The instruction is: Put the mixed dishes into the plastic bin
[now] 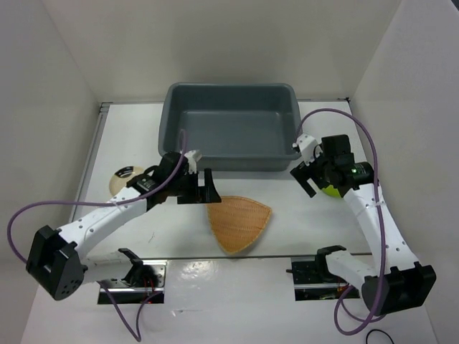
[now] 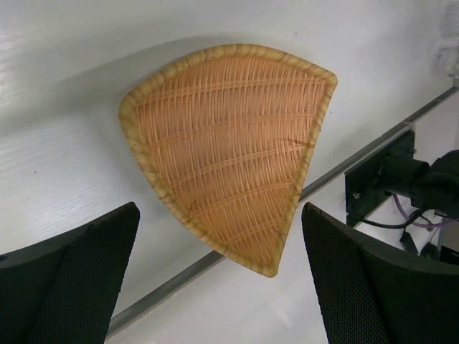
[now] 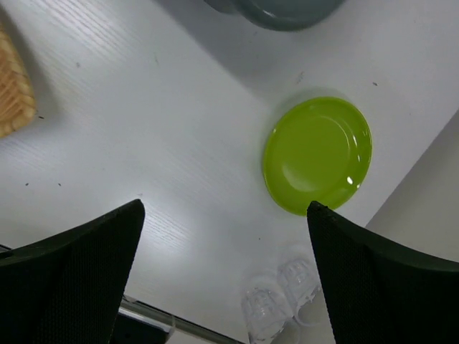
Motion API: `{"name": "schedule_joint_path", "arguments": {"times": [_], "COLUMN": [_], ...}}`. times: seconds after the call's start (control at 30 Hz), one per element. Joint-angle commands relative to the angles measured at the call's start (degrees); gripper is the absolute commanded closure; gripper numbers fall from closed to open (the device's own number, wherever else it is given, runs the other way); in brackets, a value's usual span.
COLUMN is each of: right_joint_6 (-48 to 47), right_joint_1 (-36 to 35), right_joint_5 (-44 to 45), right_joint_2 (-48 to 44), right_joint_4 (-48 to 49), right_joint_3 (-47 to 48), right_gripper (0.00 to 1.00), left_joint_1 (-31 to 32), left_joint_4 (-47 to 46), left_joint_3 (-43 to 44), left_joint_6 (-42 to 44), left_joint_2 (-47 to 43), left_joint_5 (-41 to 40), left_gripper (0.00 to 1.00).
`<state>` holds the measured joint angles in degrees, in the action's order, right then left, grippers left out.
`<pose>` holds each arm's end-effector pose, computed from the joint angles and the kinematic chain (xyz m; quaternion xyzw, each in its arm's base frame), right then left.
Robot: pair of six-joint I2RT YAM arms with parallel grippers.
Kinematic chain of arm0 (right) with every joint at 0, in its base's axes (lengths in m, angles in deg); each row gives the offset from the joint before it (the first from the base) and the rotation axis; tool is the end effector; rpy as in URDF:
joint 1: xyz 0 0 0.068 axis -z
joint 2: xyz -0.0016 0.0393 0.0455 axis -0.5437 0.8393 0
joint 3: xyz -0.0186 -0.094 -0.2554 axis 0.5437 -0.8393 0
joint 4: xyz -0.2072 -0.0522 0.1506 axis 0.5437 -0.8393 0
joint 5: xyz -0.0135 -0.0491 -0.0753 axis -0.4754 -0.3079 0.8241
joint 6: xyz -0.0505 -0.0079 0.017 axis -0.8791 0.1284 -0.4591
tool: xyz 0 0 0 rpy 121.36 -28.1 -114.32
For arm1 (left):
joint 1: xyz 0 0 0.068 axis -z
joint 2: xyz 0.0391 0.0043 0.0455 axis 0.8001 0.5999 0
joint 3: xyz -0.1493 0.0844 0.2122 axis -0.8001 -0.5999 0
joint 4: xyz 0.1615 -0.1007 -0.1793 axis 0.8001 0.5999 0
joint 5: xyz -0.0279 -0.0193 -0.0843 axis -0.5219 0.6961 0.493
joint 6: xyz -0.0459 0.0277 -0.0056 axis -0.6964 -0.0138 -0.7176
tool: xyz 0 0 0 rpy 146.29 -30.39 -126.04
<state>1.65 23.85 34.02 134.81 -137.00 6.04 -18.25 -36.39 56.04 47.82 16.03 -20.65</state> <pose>0.1958 0.0325 0.3188 -0.3544 0.8742 -0.0580 0.3267 0.2068 -0.1546 0.2633 0.0028 0.9122 -0.3285 0.2450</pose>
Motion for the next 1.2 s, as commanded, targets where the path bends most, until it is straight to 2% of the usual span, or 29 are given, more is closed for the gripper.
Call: {"name": "schedule_joint_path", "arguments": {"times": [0.0,0.03,0.13,0.17,0.23,0.27,0.3,0.33,0.57,0.7,0.9,1.17], "right_joint_6": [-1.8,-2.8,-5.3,-5.3,-5.3,-6.0,-8.1,-8.7,-11.3,-12.3,-11.6,-5.7], "right_joint_1": [-3.3,-3.9,-7.0,-8.7,-10.3,-10.9,-12.3,-13.2,-20.1,-21.6,-26.7,-31.1], "right_joint_5": [-3.2,-4.8,-10.2,-10.9,-10.9,-10.9,-11.6,-11.6,-12.0,-12.5,-10.1,-6.8], "right_joint_2": [0.3,0.9,2.5,3.8,5.7,6.7,8.5,9.3,15.4,20.4,29.9,33.0], "right_joint_4": [3.3,3.3,4.1,5.7,7.5,7.5,8.2,8.9,11.5,12.0,14.0,18.4], "right_joint_3": [0.3,0.8,0.8,0.3,-0.3,-0.9,-0.9,-2.8,-5.8,-6.3,-6.3,-7.0], "right_gripper": [0.02,0.02,0.15,0.31,0.45,0.57,0.87,1.00,1.00,1.00,1.00,1.00], "left_joint_1": [-2.9,-3.4,-4.0,-4.0,-4.0,-4.0,-4.0,-4.6,-7.9,-10.0,-12.2,-12.2], "left_joint_4": [-7.0,-7.0,-8.2,-8.8,-8.8,-8.8,-8.8,-9.6,-17.0,-19.3,-29.9,-39.7], "left_joint_3": [-5.2,-6.9,-9.1,-10.3,-11.0,-11.0,-12.0,-12.8,-21.7,-23.8,-26.2,-26.7], "left_joint_6": [-5.0,-5.0,-5.0,-5.0,-5.0,-4.4,-4.4,-5.1,-8.7,-8.7,-12.6,-16.6], "left_joint_2": [-1.0,-1.0,1.6,3.4,5.4,6.9,6.9,6.9,3.2,2.0,1.0,9.4], "left_joint_5": [9.1,10.3,13.5,14.4,16.2,16.2,16.2,16.2,17.6,19.3,22.2,27.2], "left_gripper": [0.00,0.00,0.00,0.00,0.00,0.00,0.00,0.00,0.00,0.00,0.00,0.00]}}
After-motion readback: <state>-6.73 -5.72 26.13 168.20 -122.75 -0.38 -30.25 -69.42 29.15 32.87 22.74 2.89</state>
